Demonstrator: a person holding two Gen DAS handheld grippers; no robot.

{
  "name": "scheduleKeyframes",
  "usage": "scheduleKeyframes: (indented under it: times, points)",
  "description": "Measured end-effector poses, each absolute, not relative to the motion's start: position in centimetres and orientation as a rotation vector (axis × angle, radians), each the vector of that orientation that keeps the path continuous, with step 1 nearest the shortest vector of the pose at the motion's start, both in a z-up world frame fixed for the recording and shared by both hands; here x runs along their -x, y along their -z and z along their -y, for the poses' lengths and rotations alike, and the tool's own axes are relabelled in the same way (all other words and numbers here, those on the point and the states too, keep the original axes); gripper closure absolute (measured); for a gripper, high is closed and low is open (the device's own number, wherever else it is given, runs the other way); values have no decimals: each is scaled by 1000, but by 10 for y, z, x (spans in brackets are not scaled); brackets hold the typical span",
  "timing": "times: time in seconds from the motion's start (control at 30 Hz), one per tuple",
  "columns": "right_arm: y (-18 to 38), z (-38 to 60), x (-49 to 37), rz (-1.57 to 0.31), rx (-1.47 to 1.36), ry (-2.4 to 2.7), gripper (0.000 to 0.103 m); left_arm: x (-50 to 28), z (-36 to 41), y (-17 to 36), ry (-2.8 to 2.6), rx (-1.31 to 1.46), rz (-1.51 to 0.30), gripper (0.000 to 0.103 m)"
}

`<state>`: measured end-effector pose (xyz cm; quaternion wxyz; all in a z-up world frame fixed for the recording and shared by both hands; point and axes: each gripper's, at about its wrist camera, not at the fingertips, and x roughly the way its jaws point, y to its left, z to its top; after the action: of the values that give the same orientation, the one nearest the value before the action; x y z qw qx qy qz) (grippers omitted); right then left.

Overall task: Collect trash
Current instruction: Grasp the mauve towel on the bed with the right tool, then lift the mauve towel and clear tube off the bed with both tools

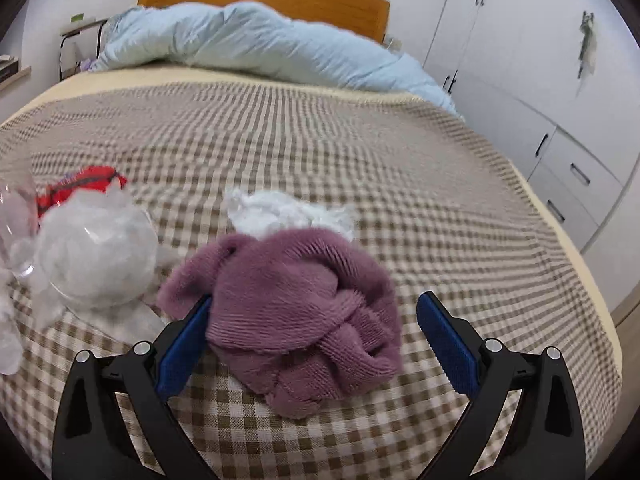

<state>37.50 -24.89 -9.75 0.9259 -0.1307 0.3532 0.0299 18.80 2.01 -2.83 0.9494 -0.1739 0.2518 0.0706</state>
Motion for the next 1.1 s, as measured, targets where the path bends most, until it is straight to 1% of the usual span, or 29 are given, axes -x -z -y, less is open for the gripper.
scheduleKeyframes:
  times: [0.03, 0.07, 0.13, 0.2, 0.27, 0.4, 0.5, 0.67, 0.93, 1.1]
  points:
    - [97, 250, -373, -720, 261, -66, 23, -188, -20, 29, -143, 355, -514, 101]
    - [95, 252, -372, -709, 248, -83, 43, -189, -21, 29, -142, 356, -516, 101]
    - [94, 251, -369, -701, 247, -85, 49, -188, -22, 29, -146, 358, -515, 101]
    - [94, 246, -365, -687, 268, -105, 59, -188, -22, 29, -151, 360, -514, 101]
    - [93, 239, -362, -658, 304, -97, 62, -187, -22, 28, -152, 362, -512, 101]
    - [91, 229, -345, -586, 374, -90, 65, -185, -24, 27, -152, 371, -510, 101]
    - [85, 223, -329, -496, 418, -59, 66, -184, -24, 25, -149, 375, -506, 101]
    - [71, 228, -299, -384, 410, -53, 67, -179, -19, 21, -139, 373, -496, 101]
    - [45, 255, -241, -334, 343, -105, 67, -156, -4, 10, -91, 365, -471, 101]
    - [25, 270, -200, -312, 321, -141, 67, -132, 12, -8, -56, 344, -434, 101]
